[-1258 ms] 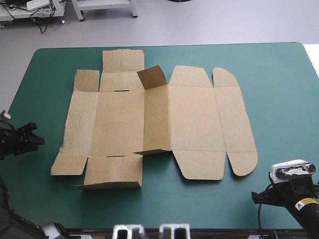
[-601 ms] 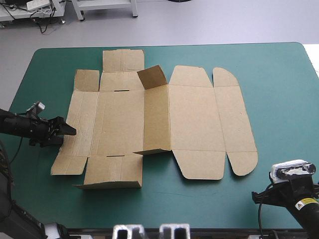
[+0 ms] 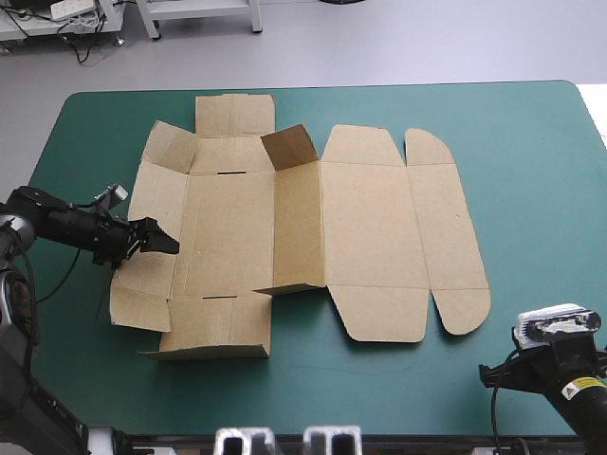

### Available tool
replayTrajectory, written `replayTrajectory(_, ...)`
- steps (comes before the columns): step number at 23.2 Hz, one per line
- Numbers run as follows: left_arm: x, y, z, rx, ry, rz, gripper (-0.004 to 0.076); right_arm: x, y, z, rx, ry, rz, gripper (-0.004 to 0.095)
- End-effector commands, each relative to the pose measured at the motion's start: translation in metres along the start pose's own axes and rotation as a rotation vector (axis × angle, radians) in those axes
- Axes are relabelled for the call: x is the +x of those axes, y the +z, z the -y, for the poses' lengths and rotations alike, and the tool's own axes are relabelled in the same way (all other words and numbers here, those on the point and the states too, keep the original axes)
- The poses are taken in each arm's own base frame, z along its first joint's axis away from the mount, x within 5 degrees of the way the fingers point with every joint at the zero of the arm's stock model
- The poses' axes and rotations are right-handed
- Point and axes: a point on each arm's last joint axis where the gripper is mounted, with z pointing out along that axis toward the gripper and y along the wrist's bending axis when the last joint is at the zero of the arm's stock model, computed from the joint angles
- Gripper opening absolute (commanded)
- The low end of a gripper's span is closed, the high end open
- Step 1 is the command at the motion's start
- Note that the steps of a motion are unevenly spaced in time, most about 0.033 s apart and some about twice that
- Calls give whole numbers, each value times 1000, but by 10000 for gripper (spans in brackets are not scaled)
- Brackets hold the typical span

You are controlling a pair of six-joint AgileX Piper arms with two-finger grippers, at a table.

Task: Fold the box

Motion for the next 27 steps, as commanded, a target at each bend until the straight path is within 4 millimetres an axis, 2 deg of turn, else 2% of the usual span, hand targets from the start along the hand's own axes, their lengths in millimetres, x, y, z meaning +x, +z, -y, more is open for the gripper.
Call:
replayTrajectory(1, 6, 3, 10, 46, -11, -71, 510, -12, -4, 2, 14, 1, 79, -19)
replayTrajectory(3, 6, 2, 9, 37, -51, -75, 386, -12, -4, 1, 11, 3, 79, -19)
replayTrajectory(4, 6, 2, 9, 34, -68, -76, 244, -12, -4, 1, 9, 4, 80, -19)
replayTrajectory(5, 6, 2, 9, 36, -70, -75, 144, -12, -4, 1, 9, 4, 80, -19)
replayTrajectory(6, 6, 1, 10, 36, -65, -71, -6, -12, -4, 1, 9, 4, 80, -19)
replayTrajectory(8, 6, -4, 15, 38, -53, -49, -11, -12, -4, 1, 9, 4, 80, -19)
replayTrajectory(10, 0, -16, 30, 6, 13, -13, -11, -12, -4, 1, 8, 6, 80, -19)
replayTrajectory(12, -9, -37, 59, -101, 174, 24, -11, -12, -4, 1, 6, 7, 81, -19)
replayTrajectory(13, -14, -48, 84, -175, 282, 41, -11, -12, -4, 1, 3, 10, 82, -19)
replayTrajectory(17, -22, -61, 141, -287, 512, 87, -11, -12, -4, 0, -2, 14, 82, -19)
replayTrajectory(19, -24, -60, 178, -351, 662, 98, -11, -12, -4, 0, -4, 16, 83, -19)
replayTrajectory(20, -26, -65, 201, -451, 778, 124, -11, -12, -4, 0, -4, 16, 83, -19)
replayTrajectory(24, -23, -66, 247, -650, 1009, 175, -11, -12, -4, 0, -5, 17, 82, -19)
replayTrajectory(27, -21, -64, 276, -720, 1146, 274, -11, -12, -4, 0, -7, 19, 82, -19)
